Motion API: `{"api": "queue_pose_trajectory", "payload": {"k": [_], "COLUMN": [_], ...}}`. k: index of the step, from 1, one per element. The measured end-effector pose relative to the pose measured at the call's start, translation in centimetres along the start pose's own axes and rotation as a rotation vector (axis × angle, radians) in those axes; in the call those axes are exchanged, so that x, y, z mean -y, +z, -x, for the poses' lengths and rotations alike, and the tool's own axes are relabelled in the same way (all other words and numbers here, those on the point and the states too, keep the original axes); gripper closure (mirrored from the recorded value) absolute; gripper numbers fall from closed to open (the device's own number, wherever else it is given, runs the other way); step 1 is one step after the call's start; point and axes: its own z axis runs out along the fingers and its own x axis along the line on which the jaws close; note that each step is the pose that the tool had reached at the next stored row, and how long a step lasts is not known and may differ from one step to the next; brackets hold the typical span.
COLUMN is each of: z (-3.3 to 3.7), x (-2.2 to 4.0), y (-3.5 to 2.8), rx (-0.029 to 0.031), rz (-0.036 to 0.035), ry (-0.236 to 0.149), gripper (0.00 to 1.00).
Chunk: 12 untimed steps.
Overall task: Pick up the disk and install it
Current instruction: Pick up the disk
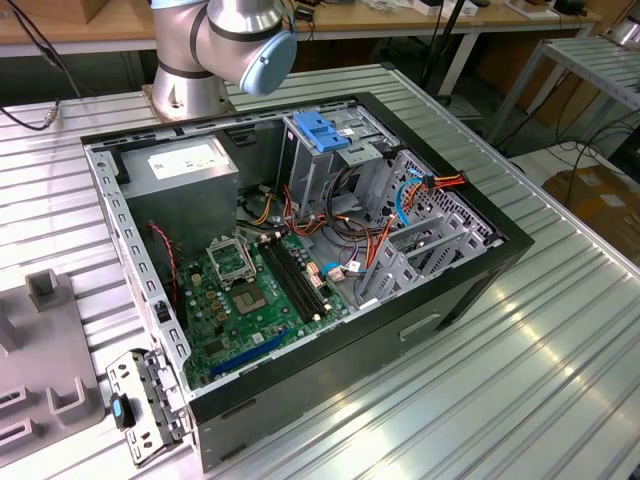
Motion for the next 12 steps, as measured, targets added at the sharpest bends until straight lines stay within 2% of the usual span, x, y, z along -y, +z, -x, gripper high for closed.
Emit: {"api": "queue_pose_trajectory", "payload": {"k": [12], "z": [0.00], "x": [-0.01], "y": [-0.64], "rx": [0.0001], "rz": [-0.0002], "ry": [0.000], "gripper": [0.63]}}
